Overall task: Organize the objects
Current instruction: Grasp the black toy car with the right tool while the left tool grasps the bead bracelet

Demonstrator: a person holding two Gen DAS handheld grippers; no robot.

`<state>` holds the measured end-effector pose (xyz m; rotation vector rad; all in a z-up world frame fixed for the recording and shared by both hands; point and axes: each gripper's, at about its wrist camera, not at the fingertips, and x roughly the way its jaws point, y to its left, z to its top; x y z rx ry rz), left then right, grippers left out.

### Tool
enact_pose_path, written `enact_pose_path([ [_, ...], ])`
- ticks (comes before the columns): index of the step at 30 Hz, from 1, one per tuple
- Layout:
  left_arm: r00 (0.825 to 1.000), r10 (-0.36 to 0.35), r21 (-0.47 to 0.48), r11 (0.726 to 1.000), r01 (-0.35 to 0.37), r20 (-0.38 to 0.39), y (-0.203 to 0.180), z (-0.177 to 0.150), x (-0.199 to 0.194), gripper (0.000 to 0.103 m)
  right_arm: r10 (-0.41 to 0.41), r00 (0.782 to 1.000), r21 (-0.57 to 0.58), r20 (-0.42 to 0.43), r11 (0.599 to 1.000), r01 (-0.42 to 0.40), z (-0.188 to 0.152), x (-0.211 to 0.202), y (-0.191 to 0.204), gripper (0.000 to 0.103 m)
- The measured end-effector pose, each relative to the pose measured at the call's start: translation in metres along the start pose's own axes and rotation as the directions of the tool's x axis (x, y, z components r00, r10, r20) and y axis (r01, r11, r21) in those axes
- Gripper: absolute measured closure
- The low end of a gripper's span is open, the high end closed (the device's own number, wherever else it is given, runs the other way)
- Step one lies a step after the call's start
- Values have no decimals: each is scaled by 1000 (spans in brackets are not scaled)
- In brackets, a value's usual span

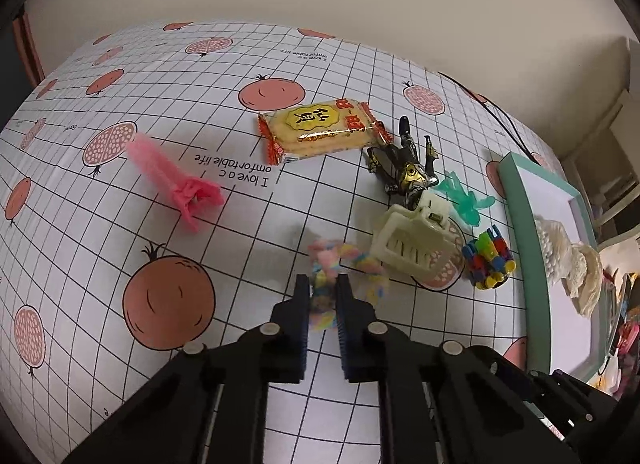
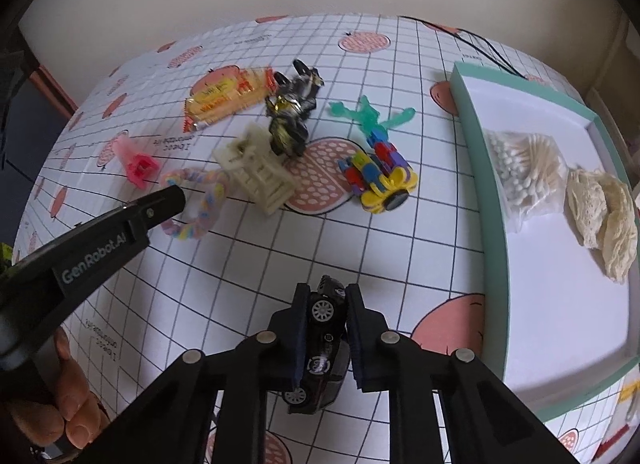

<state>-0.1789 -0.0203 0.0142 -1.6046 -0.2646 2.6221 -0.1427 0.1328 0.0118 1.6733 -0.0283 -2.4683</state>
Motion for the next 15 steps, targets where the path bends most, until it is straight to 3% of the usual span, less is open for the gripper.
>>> enact_pose_path([
  [8, 998, -7, -26, 1000, 8, 60, 6, 4, -12, 92, 35, 997, 26, 75, 999, -37, 6, -21, -2, 84],
  [15, 981, -50, -47, 997, 60, 186, 7, 12, -42, 92, 40, 980, 16, 195, 999, -44, 13, -43, -2, 84],
])
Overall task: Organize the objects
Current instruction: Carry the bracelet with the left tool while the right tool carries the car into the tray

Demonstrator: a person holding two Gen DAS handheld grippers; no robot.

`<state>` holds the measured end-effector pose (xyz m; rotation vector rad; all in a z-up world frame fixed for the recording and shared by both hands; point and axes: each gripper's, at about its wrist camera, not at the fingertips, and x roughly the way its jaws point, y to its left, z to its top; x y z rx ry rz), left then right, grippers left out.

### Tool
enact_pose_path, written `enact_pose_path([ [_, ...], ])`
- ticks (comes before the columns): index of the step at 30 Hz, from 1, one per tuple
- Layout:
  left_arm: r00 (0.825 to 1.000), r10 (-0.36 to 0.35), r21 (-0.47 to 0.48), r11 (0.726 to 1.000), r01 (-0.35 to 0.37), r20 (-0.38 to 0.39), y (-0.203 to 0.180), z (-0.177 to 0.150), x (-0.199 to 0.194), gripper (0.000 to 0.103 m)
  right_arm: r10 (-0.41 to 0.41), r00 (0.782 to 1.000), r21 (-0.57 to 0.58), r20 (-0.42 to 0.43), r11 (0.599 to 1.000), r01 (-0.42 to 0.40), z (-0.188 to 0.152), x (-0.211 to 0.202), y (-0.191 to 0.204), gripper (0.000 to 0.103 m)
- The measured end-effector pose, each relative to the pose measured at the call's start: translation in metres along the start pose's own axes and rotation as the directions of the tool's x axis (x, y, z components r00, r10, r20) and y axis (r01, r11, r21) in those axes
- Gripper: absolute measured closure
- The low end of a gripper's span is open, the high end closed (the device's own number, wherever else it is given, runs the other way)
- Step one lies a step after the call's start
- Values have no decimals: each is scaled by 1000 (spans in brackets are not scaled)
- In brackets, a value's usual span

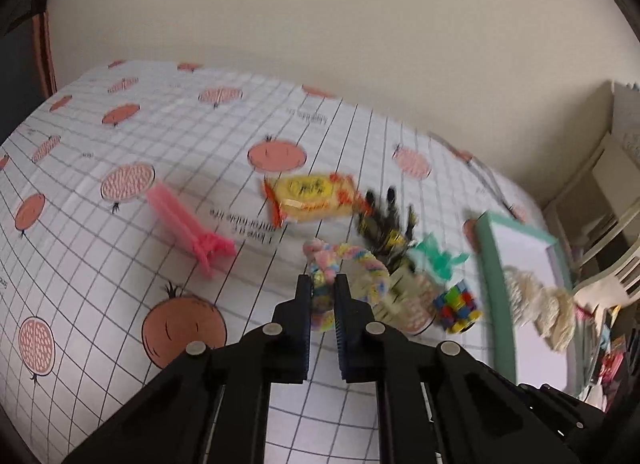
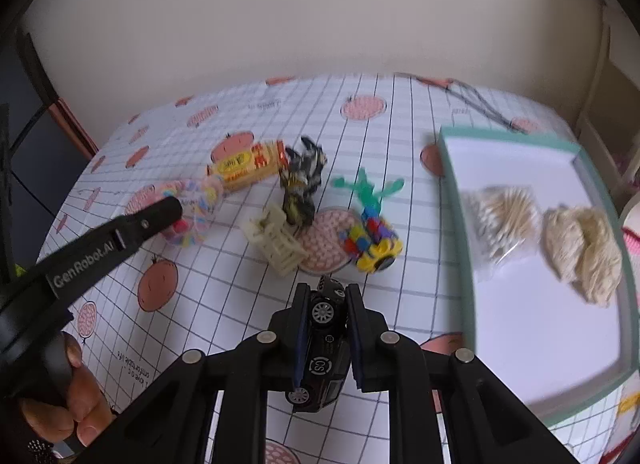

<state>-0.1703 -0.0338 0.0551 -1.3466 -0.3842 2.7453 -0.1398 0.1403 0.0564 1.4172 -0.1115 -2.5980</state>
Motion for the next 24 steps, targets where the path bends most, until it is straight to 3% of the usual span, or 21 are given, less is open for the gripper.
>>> enact_pose_path([
  [8, 997, -61, 9, 998, 60, 44, -8, 3, -12, 92, -46, 996, -34, 78, 998, 49, 0, -25, -18, 84],
  [24, 984, -178, 43, 983, 177, 22, -56, -13, -16, 92, -158, 986, 76, 59, 985, 153, -7, -38, -97, 84],
])
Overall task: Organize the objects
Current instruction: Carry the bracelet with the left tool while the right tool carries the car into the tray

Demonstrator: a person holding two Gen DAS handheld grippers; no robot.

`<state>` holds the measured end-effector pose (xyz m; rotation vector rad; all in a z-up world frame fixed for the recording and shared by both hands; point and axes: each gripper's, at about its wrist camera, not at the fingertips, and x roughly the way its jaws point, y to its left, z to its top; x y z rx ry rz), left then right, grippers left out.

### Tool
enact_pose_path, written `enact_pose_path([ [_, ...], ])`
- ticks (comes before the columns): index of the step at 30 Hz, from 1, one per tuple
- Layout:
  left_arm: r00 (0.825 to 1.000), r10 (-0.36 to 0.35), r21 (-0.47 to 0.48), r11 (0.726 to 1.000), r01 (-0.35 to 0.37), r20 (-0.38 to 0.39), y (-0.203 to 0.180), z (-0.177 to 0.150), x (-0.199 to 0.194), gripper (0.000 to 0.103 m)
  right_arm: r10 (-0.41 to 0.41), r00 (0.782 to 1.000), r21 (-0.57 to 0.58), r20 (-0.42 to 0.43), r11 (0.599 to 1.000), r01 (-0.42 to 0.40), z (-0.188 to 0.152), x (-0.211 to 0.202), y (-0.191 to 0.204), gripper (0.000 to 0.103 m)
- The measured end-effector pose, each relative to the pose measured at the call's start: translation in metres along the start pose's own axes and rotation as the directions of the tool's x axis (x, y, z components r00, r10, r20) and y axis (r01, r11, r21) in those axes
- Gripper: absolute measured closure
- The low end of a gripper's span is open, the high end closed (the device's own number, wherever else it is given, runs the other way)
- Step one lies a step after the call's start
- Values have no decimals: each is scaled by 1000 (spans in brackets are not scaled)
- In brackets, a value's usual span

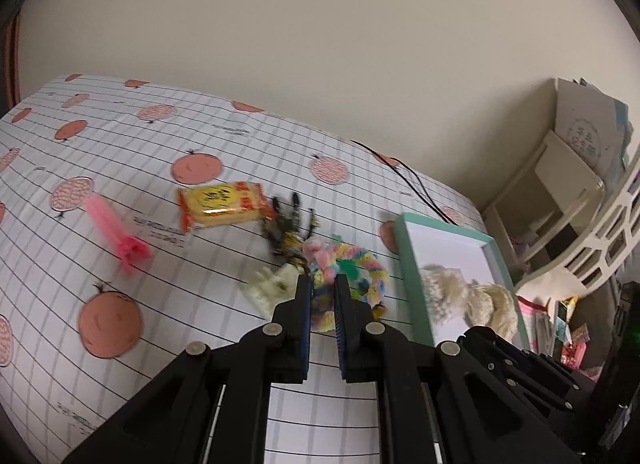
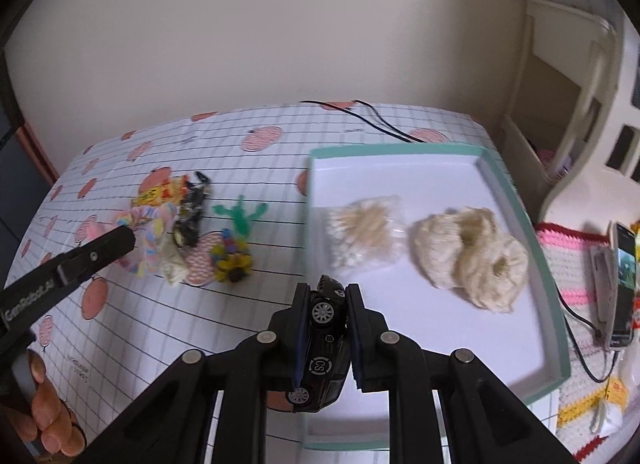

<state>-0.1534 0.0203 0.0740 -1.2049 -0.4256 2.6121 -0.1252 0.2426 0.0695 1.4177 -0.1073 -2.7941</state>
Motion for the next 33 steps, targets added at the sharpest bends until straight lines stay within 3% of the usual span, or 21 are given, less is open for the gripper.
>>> enact_pose_path([
  [15, 991, -79, 101, 991, 90, -109, -71, -31, 23, 92, -123, 991, 108, -54, 986, 128, -17, 2, -70, 84],
  [26, 974, -101, 253, 956, 152, -203, -131, -63, 37, 92, -167, 983, 146, -75, 973, 176, -25, 1, -94, 84],
  [33, 961, -97, 276, 946, 169, -258, -146, -77, 47, 92, -174, 979, 142, -105, 972, 188, -28, 7, -95, 84],
])
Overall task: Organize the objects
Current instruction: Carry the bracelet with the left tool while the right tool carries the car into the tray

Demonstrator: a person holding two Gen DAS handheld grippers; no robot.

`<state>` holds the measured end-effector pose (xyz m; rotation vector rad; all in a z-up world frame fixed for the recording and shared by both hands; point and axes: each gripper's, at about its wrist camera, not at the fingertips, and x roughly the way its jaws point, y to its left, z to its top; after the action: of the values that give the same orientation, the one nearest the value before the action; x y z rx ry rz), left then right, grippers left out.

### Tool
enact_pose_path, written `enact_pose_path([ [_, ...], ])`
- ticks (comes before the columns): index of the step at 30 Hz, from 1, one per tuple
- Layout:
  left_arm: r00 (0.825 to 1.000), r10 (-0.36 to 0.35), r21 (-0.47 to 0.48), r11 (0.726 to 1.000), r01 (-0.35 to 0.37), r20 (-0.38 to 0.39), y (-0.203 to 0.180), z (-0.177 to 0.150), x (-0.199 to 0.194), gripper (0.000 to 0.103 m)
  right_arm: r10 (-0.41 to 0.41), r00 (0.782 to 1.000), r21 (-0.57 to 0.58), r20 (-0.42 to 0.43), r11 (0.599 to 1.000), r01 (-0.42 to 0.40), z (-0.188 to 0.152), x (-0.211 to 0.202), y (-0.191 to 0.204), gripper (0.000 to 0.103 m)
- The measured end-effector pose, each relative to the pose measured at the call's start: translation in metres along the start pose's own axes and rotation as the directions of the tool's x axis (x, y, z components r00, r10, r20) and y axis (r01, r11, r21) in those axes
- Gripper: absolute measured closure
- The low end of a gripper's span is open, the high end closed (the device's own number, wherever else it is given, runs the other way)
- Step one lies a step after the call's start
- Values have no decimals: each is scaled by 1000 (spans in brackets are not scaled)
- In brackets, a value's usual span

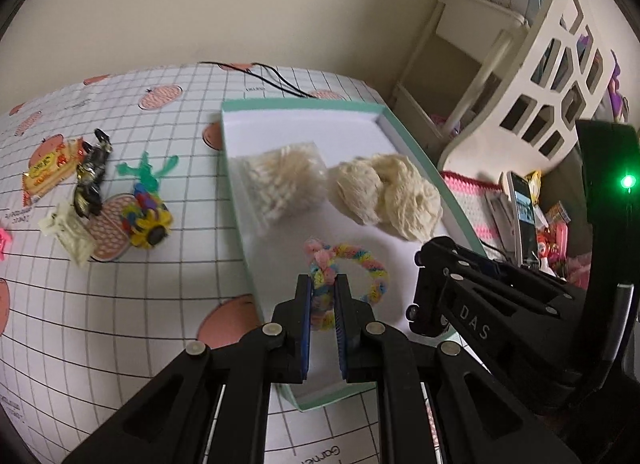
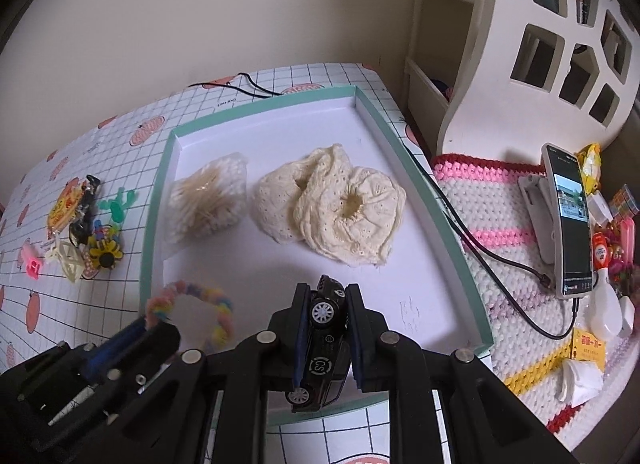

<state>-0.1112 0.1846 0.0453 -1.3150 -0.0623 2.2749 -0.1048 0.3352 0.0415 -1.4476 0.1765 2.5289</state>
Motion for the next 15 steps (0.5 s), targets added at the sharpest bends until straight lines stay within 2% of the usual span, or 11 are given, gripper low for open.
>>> enact_pose_path([
  [5, 999, 22, 39, 999, -20, -49, -6, -4, 9, 92, -6, 1000, -9, -13, 1000, 6, -1, 2, 3, 84],
  [12, 997, 34, 31, 999, -31, -73, -4, -6, 12, 91, -2, 1000, -15, -6, 1000, 1, -1, 2, 4, 83],
  [15, 996, 33, 36, 999, -30, -83, -5, -6, 14, 87, 0, 1000, -11, -6, 1000, 0, -1, 2, 4, 83],
])
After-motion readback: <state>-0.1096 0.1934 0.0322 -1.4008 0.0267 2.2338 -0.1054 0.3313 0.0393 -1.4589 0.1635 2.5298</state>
